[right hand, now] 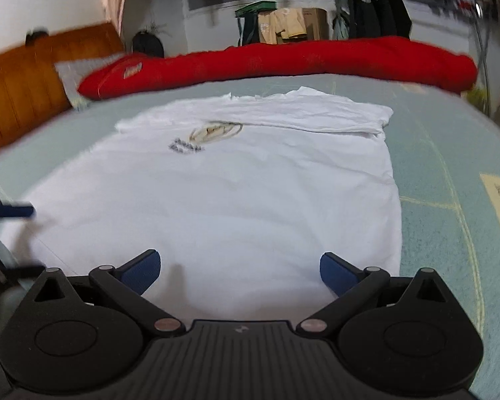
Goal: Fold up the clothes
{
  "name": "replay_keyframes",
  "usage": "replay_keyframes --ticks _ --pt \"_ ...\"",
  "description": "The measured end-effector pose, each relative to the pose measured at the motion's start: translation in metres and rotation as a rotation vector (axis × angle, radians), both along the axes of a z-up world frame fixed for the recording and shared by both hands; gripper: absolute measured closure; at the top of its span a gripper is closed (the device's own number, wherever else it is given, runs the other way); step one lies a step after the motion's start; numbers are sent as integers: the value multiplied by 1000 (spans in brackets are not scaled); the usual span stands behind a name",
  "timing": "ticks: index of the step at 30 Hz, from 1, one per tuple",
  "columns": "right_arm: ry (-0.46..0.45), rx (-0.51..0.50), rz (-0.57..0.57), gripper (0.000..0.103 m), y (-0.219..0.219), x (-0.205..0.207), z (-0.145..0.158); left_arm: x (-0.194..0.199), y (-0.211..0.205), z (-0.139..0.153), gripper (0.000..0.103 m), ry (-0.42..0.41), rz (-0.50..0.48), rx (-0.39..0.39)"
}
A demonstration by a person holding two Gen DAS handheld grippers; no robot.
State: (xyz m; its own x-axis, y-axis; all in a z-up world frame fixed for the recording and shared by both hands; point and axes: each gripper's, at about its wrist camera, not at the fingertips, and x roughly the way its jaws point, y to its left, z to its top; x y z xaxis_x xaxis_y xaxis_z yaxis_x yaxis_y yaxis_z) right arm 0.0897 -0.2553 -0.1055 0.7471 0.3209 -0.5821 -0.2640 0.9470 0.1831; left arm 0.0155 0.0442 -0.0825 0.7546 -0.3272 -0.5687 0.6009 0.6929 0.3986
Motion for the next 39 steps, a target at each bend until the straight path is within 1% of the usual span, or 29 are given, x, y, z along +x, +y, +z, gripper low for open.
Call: replay_keyframes --ticks 2,4,5,9,13,15,18,21,25,28,34,39 --pt "1 5 -10 0 -7 -1 7 -8 -11 -7 26 -34 -108 88" --pt "5 -9 -16 0 -11 -2 12 -15 -21 -16 26 -71 -231 188" --pt "8 -17 -19 0 -13 -3 14 -18 -25 -22 26 -94 -276 236" --pt "41 -26 -13 0 -19 -4 16 -27 -41 -48 26 -223 -383 418" --pt "61 -20 -3 0 -22 -9 16 -33 -50 -74 26 -294 -450 540" --pt "58 -18 -1 0 -22 -14 18 -32 -54 -85 24 -327 -454 573" --pt "46 -19 3 0 -22 -22 20 -28 -59 -92 24 -370 -438 576" --pt "31 -23 6 0 -22 -29 23 -26 -62 -88 24 -371 -430 558" --pt "7 -39 23 0 -22 -35 25 -31 -62 -75 24 -404 -425 524" --pt "-19 -55 64 0 -19 -40 28 -31 -63 -61 24 -400 -415 492" --pt "-95 -123 238 0 0 -55 30 -31 -56 -35 24 -381 -380 407" --pt "-164 -239 397 0 33 -70 25 -25 -56 -14 24 -362 -343 343"
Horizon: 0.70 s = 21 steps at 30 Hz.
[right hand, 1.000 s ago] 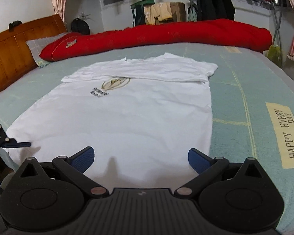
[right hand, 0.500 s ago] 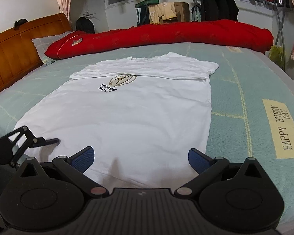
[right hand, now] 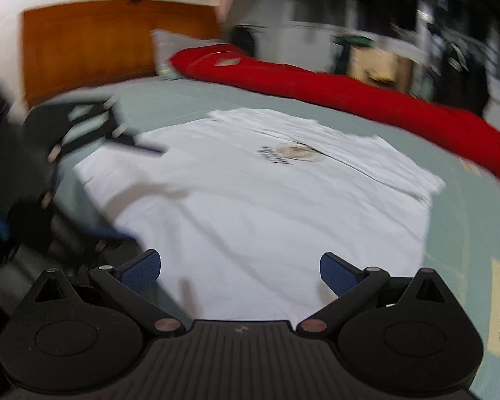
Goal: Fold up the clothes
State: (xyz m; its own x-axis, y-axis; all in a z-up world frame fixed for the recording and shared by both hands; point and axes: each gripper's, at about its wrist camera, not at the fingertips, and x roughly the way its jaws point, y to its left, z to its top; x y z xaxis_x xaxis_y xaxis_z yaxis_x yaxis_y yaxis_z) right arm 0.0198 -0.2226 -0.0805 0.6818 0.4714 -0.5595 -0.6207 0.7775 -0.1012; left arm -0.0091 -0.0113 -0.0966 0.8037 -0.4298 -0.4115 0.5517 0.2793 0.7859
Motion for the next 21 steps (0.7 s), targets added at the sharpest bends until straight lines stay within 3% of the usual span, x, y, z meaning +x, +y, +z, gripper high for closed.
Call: replay_keyframes --ticks 5,10,15,17,21 --pt "-79 -163 64 0 41 -2 -22 7 2 13 24 41 29 -60" --pt "-197 -309 -19 0 66 4 -48 11 7 16 24 93 41 -90" --pt "-334 -347 -104 0 67 2 -40 12 11 11 24 174 42 -96" --pt "-363 -338 -108 0 66 -1 -33 12 7 1 24 159 46 -64" --pt "-389 -333 -114 0 65 -3 -26 12 -3 -20 24 46 65 -3"
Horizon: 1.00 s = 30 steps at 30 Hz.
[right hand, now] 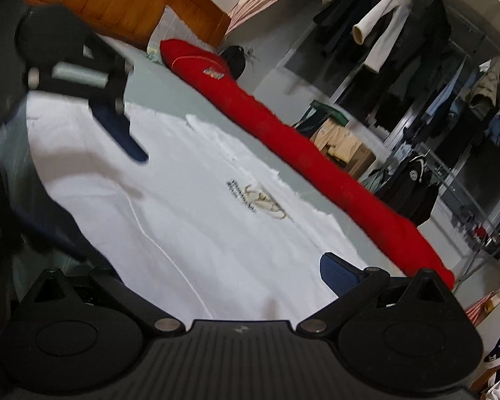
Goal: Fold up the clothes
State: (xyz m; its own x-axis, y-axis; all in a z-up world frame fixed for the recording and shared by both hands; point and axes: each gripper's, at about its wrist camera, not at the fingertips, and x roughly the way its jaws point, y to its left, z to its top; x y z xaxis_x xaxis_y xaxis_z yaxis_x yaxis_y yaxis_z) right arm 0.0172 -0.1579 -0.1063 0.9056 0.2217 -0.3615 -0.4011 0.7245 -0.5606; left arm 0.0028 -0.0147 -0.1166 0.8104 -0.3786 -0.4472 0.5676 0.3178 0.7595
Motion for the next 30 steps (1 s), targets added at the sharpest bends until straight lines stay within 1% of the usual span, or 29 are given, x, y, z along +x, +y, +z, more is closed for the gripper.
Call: replay_keyframes --ticks 2,3,5,7,9,12,15,19,23,27,30 --pt "3 -2 -4 0 -2 2 -1 2 -1 -7 24 -74 19 36" --pt "5 -3 -6 0 -3 2 -2 3 1 -8 24 -94 26 49" --pt "9 -22 -22 0 -7 2 -8 3 7 -9 24 -119 39 70" --pt "-2 -67 -40 0 -11 3 -15 2 17 -10 24 -142 58 87" --pt "-24 -114 -50 0 -15 0 -23 0 28 -12 24 -165 82 110" --pt "-47 -142 -56 0 -21 -6 -27 -4 45 -17 24 -209 116 155" --pt "-90 -187 -60 0 -20 -11 -28 -4 59 -23 24 -246 153 205" --pt "-115 -213 -48 0 -3 -13 -27 -3 52 -21 24 -263 172 183" --pt "-102 -255 -64 0 12 -9 -32 1 46 -20 24 -304 165 199" --pt "-111 -309 -146 0 -4 -10 -36 12 58 -23 24 -297 224 214" --pt "-122 -307 -191 0 -11 -12 -40 10 53 -26 24 -307 213 214"
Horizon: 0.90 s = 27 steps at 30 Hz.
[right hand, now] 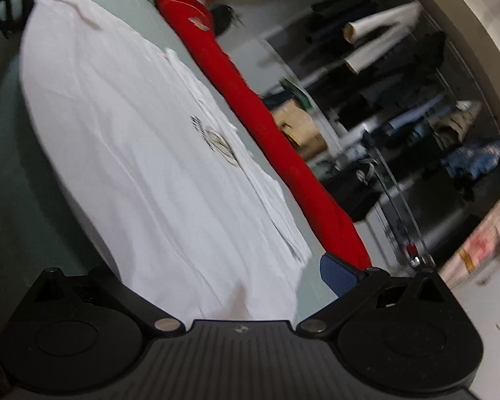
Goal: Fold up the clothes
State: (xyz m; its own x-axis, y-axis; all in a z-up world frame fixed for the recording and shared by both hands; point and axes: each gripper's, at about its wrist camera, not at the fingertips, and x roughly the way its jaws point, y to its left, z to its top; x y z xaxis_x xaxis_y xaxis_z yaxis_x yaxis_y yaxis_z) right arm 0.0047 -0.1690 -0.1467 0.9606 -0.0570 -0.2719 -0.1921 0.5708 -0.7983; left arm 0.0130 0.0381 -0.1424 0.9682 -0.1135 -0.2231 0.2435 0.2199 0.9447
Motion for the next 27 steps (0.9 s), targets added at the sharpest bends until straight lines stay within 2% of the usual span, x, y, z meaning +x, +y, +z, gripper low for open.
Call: replay_keyframes --ticks 4,6,8,9,11,13,16,20,22,24,27 --pt "-36 -6 11 0 11 1 -4 3 -5 0 24 -20 -6 -13" --pt "-55 -9 3 0 13 4 -2 8 -1 7 24 -11 30 -68" --pt "-45 -13 -11 0 10 8 0 14 4 17 24 10 68 -145" --pt "-28 -12 -14 0 9 10 0 15 6 20 24 27 72 -158" --pt "-12 -18 -10 0 6 9 -1 13 7 17 24 20 59 -117" --pt "-44 -30 -17 0 6 7 1 11 6 15 24 -10 51 -75" --pt "-88 -19 -32 0 6 11 10 17 6 26 24 27 68 -135" --pt "-81 -53 -25 0 8 18 10 27 7 39 25 64 61 -133" --pt "-68 -70 -13 0 7 20 10 30 8 45 33 121 43 -128" --pt "-18 -61 13 0 5 22 13 29 9 48 46 176 16 -105" --pt "48 -67 52 0 3 23 16 31 10 49 48 203 -10 -67"
